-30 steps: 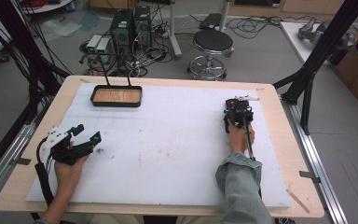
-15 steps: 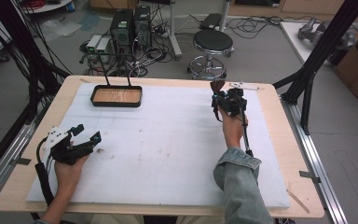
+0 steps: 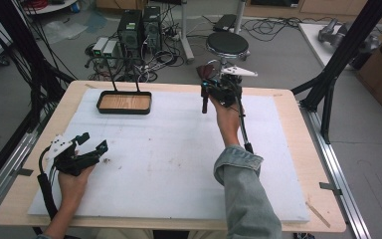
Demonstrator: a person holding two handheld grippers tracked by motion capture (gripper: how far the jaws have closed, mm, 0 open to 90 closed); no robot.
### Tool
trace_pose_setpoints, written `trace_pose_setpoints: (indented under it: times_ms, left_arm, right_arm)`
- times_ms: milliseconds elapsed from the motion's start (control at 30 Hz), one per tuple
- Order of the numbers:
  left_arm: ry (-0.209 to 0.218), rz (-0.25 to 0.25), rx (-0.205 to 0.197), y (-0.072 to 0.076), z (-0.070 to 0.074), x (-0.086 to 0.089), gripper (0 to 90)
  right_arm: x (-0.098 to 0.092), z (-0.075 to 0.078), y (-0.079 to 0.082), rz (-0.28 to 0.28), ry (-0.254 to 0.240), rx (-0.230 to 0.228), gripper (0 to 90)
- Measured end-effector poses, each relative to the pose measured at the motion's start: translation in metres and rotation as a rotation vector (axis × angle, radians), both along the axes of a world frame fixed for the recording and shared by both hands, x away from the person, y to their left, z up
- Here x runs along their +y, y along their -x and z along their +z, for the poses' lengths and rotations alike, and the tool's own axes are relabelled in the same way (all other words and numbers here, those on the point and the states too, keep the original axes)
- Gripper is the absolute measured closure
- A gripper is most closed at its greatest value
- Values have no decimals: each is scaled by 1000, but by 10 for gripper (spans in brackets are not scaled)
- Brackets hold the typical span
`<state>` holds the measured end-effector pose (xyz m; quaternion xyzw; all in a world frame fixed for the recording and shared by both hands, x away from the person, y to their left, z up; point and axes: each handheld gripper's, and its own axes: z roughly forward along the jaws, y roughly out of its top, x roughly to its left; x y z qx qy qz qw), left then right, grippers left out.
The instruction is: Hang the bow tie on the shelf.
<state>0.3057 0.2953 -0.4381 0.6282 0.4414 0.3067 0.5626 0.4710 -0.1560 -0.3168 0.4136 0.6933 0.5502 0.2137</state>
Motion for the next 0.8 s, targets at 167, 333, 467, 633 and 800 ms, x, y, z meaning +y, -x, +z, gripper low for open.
trace_pose_setpoints:
  times_ms: [167, 333, 467, 633, 800]
  left_arm:
    - [3, 1, -2, 0, 0, 0, 208]
    - [5, 0, 1, 0, 0, 1, 207]
    - [4, -1, 0, 0, 0, 1, 207]
    - [8, -1, 0, 0, 0, 1, 208]
    - [13, -1, 3, 0, 0, 2, 208]
  right_arm:
    - [25, 8, -4, 20, 5, -22, 781]
    - [61, 15, -11, 39, 8, -51, 781]
    - [75, 18, -15, 43, 16, -59, 781]
    - [93, 21, -18, 40, 14, -71, 781]
    - [114, 25, -22, 53, 20, -79, 781]
